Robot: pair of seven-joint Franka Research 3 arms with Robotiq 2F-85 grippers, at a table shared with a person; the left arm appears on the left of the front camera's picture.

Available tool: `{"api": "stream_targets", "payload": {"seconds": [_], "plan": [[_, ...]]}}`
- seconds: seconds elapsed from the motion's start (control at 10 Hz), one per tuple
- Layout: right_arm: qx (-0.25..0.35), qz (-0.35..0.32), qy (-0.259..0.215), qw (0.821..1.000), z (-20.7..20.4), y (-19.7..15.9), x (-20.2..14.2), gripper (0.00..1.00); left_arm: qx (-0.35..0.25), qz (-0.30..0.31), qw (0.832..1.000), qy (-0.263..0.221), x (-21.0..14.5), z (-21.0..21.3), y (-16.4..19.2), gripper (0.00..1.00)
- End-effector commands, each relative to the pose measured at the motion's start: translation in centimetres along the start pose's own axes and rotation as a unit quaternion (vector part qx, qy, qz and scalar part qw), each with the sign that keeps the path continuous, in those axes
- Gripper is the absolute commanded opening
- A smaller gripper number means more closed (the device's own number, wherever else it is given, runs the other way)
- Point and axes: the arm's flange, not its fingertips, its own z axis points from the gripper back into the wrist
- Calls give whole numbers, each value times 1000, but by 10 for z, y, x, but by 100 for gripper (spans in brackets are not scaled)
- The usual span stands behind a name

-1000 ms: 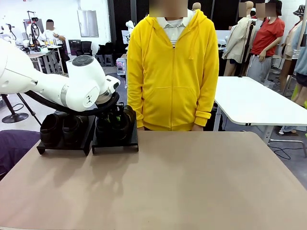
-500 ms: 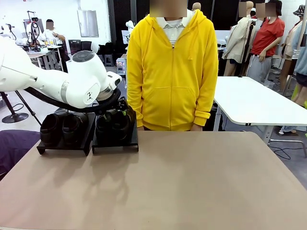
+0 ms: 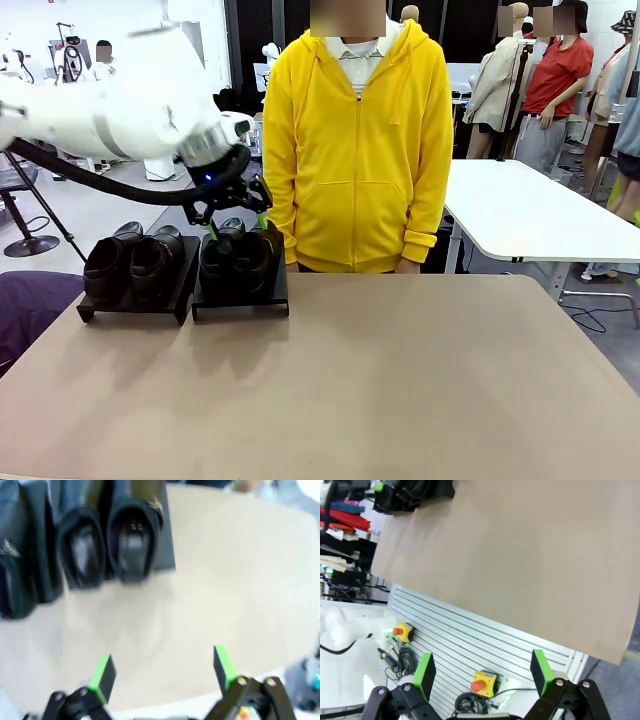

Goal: Organize the shoes by placing them on the stand.
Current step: Place the Shoe from the middle of the table onto the Shoes Stand.

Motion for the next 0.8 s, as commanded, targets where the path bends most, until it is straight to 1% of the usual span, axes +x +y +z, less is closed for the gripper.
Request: {"api": "stream_targets", "payload": {"seconds": [0.0, 0.1, 0.2, 0.3, 0.4, 0.5, 0.6, 0.7], "plan": [[-1, 12, 3, 1000, 5, -2, 0, 100, -65, -64, 992, 82, -35, 59, 43, 100], [-1, 12, 3, 1000, 5, -2, 0, 100, -102, -57, 989, 90, -62, 88, 64, 100], [-1, 12, 3, 1000, 5, -2, 0, 100, -110, -11, 989, 93, -98, 113, 88, 100], [-1, 12, 3, 1000, 5, -2, 0, 100, -121, 22, 989, 82, -135, 125, 105, 100], [-1, 12, 3, 1000, 5, -2, 0, 100, -96, 71, 986, 112, -174, 127, 127, 100], [-1, 12, 3, 1000, 5, -2, 0, 100, -111, 120, 980, 111, -209, 128, 151, 100], [-1, 12, 3, 1000, 5, -2, 0, 100, -136, 157, 974, 86, -246, 124, 175, 100], [-1, 12, 3, 1000, 5, -2, 0, 100, -161, 149, 973, 71, -269, 117, 194, 100]]}}
